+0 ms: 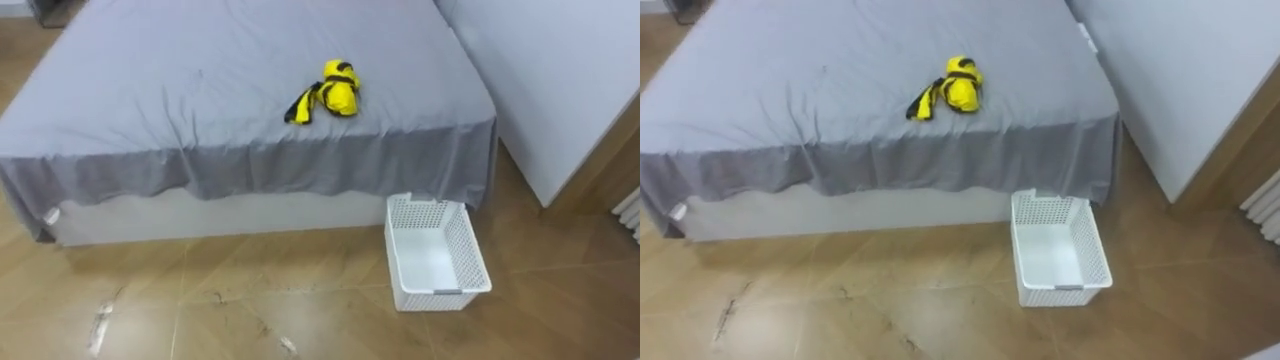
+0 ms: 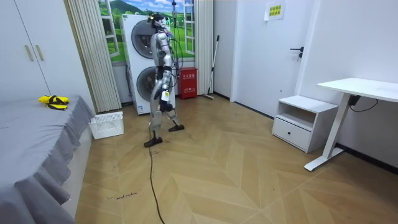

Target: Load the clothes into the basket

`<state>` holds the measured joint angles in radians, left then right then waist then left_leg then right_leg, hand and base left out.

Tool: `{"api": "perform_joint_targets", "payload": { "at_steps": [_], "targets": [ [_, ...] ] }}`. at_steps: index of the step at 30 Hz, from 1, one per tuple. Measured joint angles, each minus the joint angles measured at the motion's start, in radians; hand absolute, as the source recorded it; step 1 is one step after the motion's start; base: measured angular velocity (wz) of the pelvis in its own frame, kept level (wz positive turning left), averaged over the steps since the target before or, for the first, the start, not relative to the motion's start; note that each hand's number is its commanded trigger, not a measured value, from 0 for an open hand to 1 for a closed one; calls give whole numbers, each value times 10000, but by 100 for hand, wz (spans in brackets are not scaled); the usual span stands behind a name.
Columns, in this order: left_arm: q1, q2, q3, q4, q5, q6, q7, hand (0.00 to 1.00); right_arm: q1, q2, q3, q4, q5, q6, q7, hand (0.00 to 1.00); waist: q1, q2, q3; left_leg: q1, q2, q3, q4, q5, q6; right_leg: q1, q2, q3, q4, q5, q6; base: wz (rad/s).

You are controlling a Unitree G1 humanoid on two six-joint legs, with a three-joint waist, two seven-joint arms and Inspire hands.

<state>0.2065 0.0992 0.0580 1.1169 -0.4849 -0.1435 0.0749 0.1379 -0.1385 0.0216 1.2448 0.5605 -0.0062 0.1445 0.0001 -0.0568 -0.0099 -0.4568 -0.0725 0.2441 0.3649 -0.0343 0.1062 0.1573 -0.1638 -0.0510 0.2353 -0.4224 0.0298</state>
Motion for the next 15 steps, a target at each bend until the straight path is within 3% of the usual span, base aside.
{"api": "perform_joint_targets", "payload": {
  "at_steps": [1,2,3,4,5,6,7,8,9,10,11,12,13,14,15],
  "targets": [
    [-104,12,-51,17,11,-15,-42,0,-4,1,-169,-42,-67,-13,-1,0,7,9,91,-21,-220,-13,553,-508,172,-148,-211,65,472,12,151,15],
    [-73,53,-103,84,76,-21,-48,0,3,62,-225,-140,-116,-64,8,0,172,-45,118,313,-298,131,882,-1053,265,-217,-346,-28,1210,257,552,-8],
    [-23,63,-166,98,116,-20,-47,0,15,85,-222,-249,-164,-102,-2,0,257,-97,153,542,-307,199,987,-1270,309,-275,-406,-91,1711,504,614,-32],
    [18,63,-363,108,164,-20,-46,0,-1,124,-208,-496,-157,-260,-1,0,353,-90,185,1092,-340,297,984,-1510,412,-490,-480,-89,2915,1325,597,-9],
    [7,64,-589,134,199,-20,-36,0,25,146,-203,-741,-157,-420,2,0,311,42,147,1880,-413,246,474,-1673,447,-853,-480,-109,4311,2608,517,4],
    [-12,67,-700,119,300,-21,-24,0,57,147,-195,-910,-170,-488,3,0,303,101,138,2328,-437,122,58,-1815,432,-1141,-465,-119,5081,3138,446,10],
    [-135,77,-697,30,788,-46,-2,0,-27,192,-213,-1298,-156,-561,17,0,321,110,204,3008,-478,-20,-461,-2036,351,-1955,-452,-148,6494,3016,296,0],
    [-282,49,-715,35,1175,-59,13,0,-99,166,-115,-1675,-153,-574,105,0,370,132,242,3551,-447,-128,-835,-2109,311,-2882,-293,-367,7390,2212,8,-3],
    [-349,30,-707,36,1381,-74,15,0,-108,167,-84,-1916,-175,-572,118,0,383,191,263,3807,-373,-201,-1026,-2143,277,-3336,-155,-485,7532,1824,-163,8],
    [-471,4,-745,4,1703,-78,14,0,-231,183,-4,-2383,-171,-569,110,0,382,336,316,4256,-157,-344,-1315,-2210,205,-4255,303,-737,7301,1251,-343,18],
    [-596,21,-971,24,1719,-73,8,0,-274,211,139,-2777,-149,-600,107,0,314,487,387,4656,47,-551,-1544,-2279,99,-4987,718,-1032,6318,1026,-362,26],
    [-643,39,-1123,12,1724,-72,5,0,-293,230,224,-2886,-164,-653,113,0,253,499,386,4852,137,-611,-1661,-2303,66,-5245,916,-1108,5540,1028,-357,44],
    [-686,55,-1361,-66,1734,-65,-11,0,-286,288,327,-3065,-180,-676,93,0,182,528,370,5268,300,-782,-1884,-2383,-72,-5500,1214,-1292,3660,1305,-477,62],
    [-686,0,-1446,-153,1742,-55,-71,0,-235,346,331,-3327,-168,-675,73,0,133,535,368,5660,383,-884,-2050,-2497,-230,-5607,1369,-1499,1935,2367,-681,72],
    [-674,-21,-1548,-161,1744,-34,-87,0,-211,351,334,-3430,-152,-681,37,0,55,586,337,5836,462,-968,-2032,-2560,-333,-5556,1440,-1576,1481,3026,-766,71]
  ]
}}
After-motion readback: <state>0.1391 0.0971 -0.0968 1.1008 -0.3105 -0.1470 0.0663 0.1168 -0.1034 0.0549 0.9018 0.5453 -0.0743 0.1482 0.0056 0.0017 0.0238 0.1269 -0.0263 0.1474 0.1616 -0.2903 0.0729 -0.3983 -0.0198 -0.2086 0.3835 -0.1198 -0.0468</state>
